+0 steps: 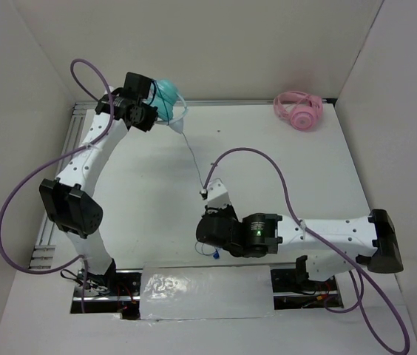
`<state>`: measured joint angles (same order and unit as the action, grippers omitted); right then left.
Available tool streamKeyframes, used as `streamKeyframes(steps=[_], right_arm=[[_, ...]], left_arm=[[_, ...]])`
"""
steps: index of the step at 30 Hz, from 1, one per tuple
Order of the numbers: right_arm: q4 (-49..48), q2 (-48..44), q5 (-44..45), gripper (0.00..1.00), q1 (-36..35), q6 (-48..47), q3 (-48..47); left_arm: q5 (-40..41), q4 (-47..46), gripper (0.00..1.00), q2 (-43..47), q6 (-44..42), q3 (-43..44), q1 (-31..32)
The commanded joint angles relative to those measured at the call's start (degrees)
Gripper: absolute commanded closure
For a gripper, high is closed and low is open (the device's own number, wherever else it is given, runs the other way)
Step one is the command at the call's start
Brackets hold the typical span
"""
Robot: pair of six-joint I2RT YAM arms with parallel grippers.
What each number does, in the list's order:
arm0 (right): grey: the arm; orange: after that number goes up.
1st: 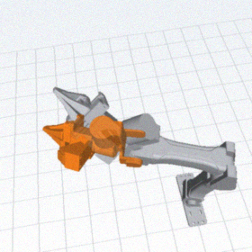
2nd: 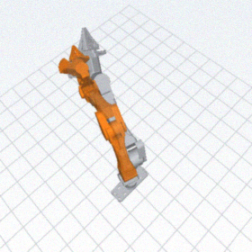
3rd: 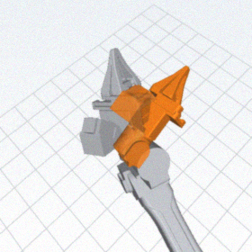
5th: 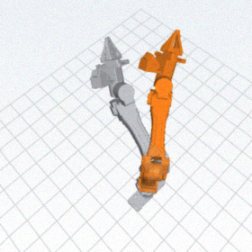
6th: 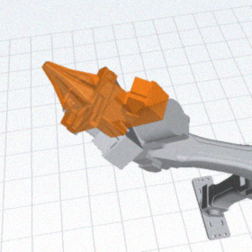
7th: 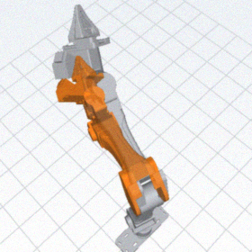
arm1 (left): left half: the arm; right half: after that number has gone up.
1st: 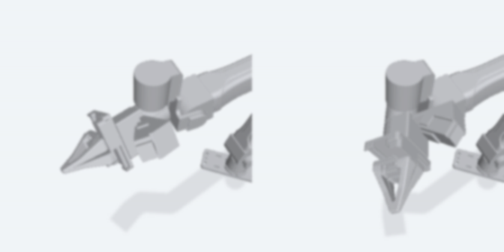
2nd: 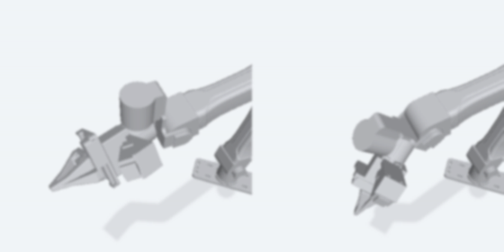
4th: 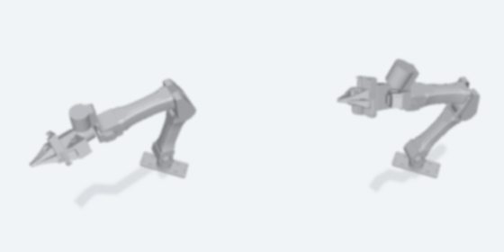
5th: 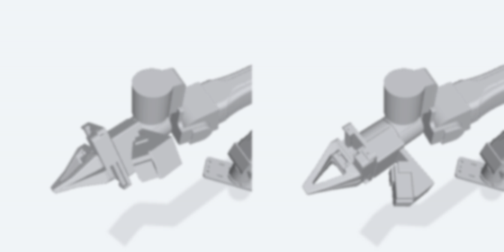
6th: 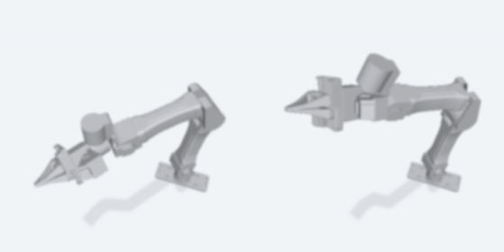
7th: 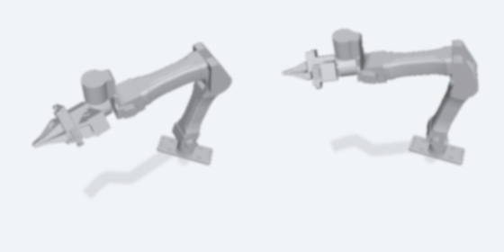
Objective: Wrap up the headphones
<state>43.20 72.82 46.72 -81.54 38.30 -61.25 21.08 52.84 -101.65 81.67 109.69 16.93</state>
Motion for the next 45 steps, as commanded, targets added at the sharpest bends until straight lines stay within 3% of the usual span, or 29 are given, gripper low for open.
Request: streamKeyframes(steps=[1, 8, 11, 22, 27, 31, 35, 40, 45], right_arm=[[-6.53, -1.63, -1.27, 1.00, -0.82, -8.40, -2.03], [-17.71, 3.38, -11.82, 1.00, -0.64, -20.90, -2.73], [-18.76, 4.27, -9.29, 1.00, -0.55, -23.18, -4.31], [-22.63, -7.69, -2.78, 1.00, -0.20, -39.69, -10.99], [-23.95, -11.72, -3.30, 1.00, 4.70, -45.76, -12.31], [-25.00, -14.19, -5.66, 1.00, 9.98, -48.41, -12.66], [-30.53, -16.82, -6.46, 1.00, 14.73, -53.68, -9.33], [-34.49, -20.16, -17.96, 1.00, 24.73, -54.74, -5.11], [-36.87, -20.43, -22.98, 1.00, 31.96, -52.72, -2.04]], left_arm=[[-4.65, -3.61, 1.00, -0.40, 2.79, 0.88, -1.28], [-10.53, -5.29, 1.00, -0.92, 3.06, 1.05, -1.46], [-8.52, -7.56, 1.00, 0.39, 0.79, -1.39, 0.03], [2.19, -13.73, 1.00, 4.17, -8.10, -16.52, 6.00], [3.71, -16.35, 1.00, 6.45, -14.94, -22.93, 10.40], [-1.03, -31.08, 1.00, 13.46, -25.22, -35.03, 12.51], [-4.47, -39.47, 1.00, 20.42, -33.93, -43.49, 15.32], [-8.77, -43.00, 1.00, 29.04, -42.11, -50.79, 18.04], [-16.39, -47.56, 1.00, 37.90, -49.13, -59.21, 19.72]])
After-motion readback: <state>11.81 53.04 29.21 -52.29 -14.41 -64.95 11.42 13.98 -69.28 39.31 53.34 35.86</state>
